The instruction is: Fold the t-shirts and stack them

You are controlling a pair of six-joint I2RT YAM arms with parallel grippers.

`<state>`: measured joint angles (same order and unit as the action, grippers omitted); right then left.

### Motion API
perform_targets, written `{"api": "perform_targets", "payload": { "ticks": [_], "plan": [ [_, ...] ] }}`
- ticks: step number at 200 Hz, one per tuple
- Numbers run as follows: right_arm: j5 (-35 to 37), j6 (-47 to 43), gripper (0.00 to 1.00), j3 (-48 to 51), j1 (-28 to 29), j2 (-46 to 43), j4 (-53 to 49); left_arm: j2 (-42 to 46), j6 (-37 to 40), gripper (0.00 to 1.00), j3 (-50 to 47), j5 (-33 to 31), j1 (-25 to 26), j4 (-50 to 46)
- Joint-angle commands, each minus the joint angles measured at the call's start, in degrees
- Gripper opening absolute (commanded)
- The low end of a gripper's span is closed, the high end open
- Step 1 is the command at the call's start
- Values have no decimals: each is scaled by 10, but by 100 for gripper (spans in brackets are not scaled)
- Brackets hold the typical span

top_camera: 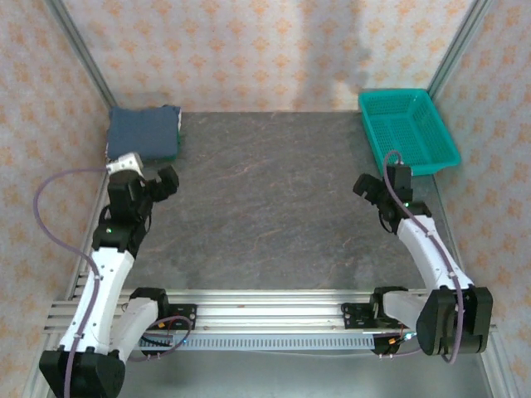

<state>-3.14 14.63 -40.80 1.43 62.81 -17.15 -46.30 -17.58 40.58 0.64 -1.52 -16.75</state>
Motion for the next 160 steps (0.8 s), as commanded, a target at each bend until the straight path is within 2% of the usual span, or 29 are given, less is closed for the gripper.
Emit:
{"api": "perform_targets", "payload": {
  "ticks": [1, 21, 32, 48, 70, 85, 103, 111, 126, 138, 154, 160],
  "plan": [
    [88, -59, 99, 73, -1, -19, 214, 15, 30, 100, -88, -91, 1, 124],
    [90, -105, 99, 175, -2, -17, 390, 6, 43, 100, -149, -85, 3, 206],
    [100, -111, 99, 211, -1, -4, 453, -13, 43, 100, -174, -97, 7, 250],
    [107, -111, 99, 226, -2, 19, 483, -52, 44, 100, -195, -106, 10, 309],
    [69, -102, 99, 244, -2, 47, 550, -124, 63, 100, -208, -137, 15, 382],
    [64, -100, 99, 250, -1, 89, 610, -182, 78, 100, -213, -132, 15, 449],
    [50, -121, 99, 238, -1, 88, 583, -253, 82, 100, -209, -143, 15, 522],
    [59, -127, 99, 255, -1, 86, 616, -267, 101, 100, -193, -140, 16, 509],
    [96, -123, 99, 280, -2, 84, 668, -307, 123, 100, -199, -130, 16, 583],
    [89, -130, 99, 284, -2, 85, 680, -343, 140, 100, -198, -101, 19, 613],
    [99, -138, 99, 281, -2, 95, 690, -398, 154, 100, -199, -107, 31, 670],
    [100, -141, 99, 279, -3, 112, 705, -391, 159, 100, -188, -96, 33, 646]
  ]
}}
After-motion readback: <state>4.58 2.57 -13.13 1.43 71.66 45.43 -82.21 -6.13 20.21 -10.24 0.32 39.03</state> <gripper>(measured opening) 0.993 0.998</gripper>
